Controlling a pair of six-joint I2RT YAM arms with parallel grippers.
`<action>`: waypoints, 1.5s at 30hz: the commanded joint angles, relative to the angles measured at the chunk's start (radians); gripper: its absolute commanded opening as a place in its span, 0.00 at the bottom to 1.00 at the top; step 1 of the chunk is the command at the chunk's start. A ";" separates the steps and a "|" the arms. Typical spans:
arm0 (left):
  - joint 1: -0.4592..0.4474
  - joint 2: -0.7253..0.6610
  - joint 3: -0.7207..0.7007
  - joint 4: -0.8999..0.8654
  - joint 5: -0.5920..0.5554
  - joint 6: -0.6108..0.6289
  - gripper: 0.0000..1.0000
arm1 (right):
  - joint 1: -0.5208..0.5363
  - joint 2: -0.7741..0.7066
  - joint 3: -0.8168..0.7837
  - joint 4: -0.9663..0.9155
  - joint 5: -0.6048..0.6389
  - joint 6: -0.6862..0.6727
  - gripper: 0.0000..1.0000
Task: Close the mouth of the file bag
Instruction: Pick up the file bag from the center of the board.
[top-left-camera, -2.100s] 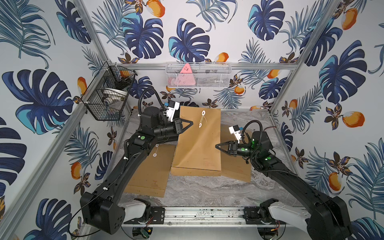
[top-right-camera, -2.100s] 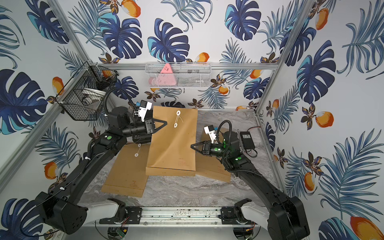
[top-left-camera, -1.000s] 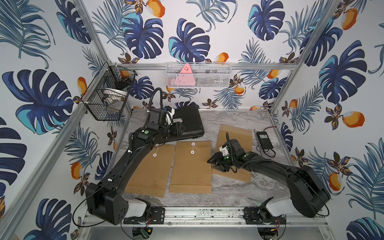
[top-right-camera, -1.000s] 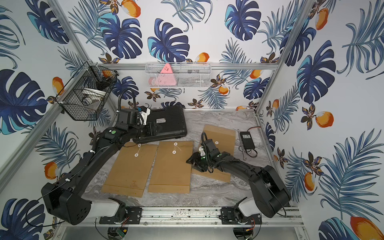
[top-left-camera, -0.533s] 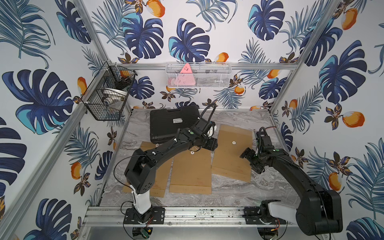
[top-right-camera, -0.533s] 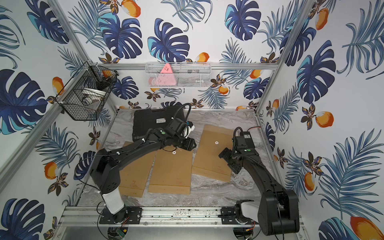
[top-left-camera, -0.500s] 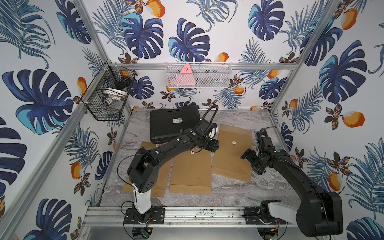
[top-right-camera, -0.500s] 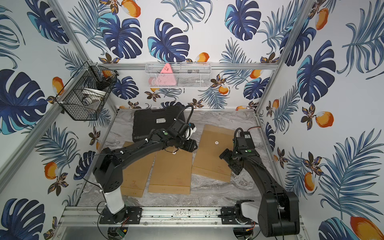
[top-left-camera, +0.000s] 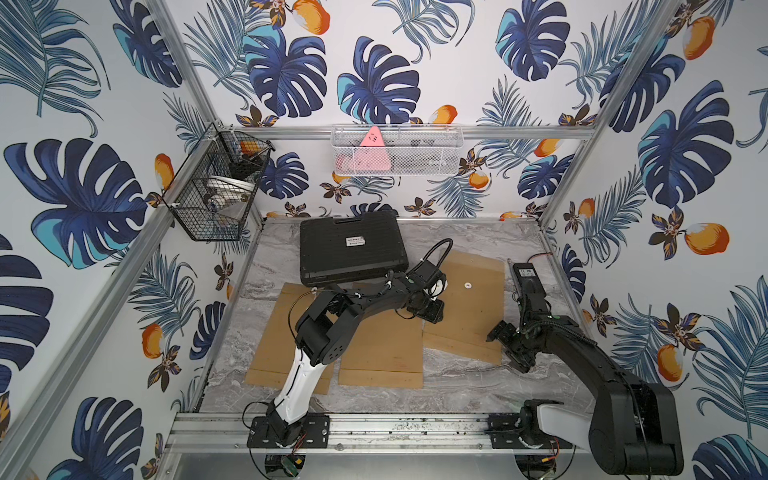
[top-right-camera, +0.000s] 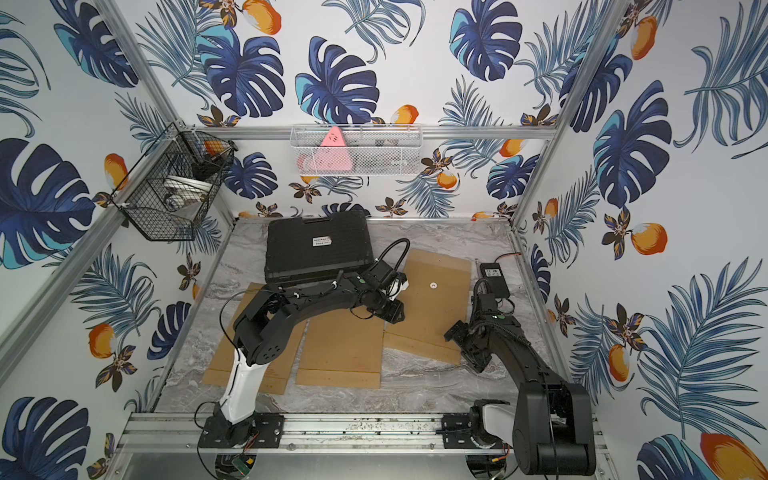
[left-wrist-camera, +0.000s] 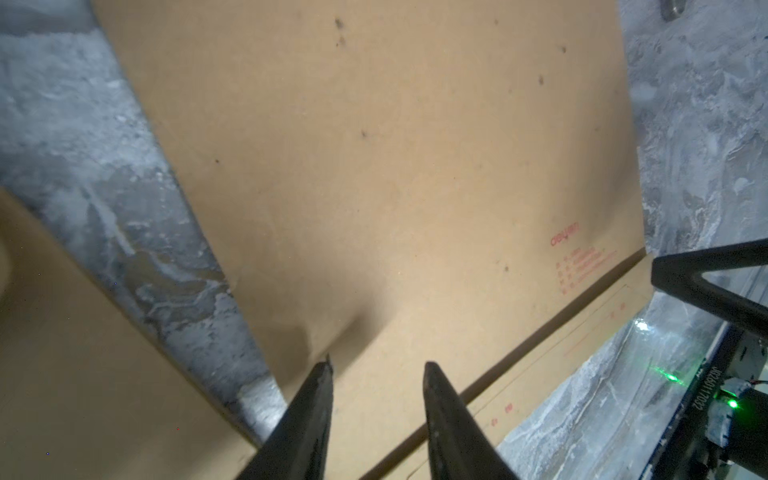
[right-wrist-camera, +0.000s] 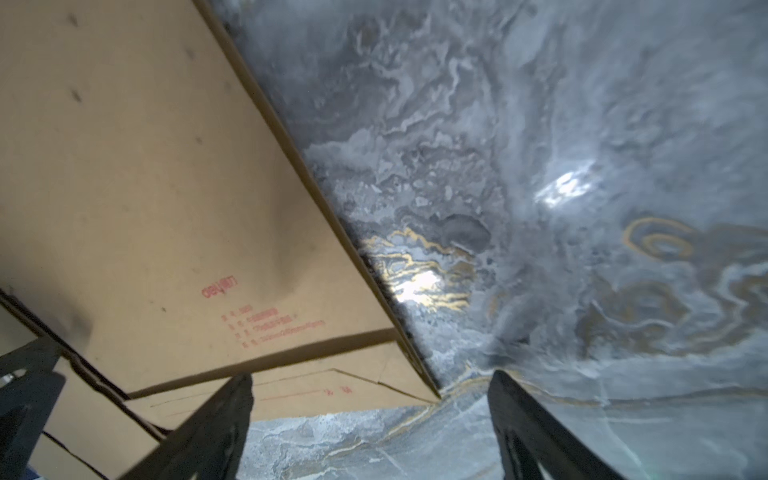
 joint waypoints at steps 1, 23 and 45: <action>0.001 0.025 -0.024 0.042 0.033 0.022 0.31 | -0.007 -0.001 -0.036 0.117 -0.096 0.000 0.87; 0.023 0.070 -0.096 0.068 0.104 0.036 0.10 | -0.036 -0.125 -0.161 0.565 -0.364 0.070 0.61; 0.391 -0.453 -0.367 0.445 0.489 -0.450 0.62 | 0.053 -0.191 0.431 0.076 -0.410 -0.128 0.00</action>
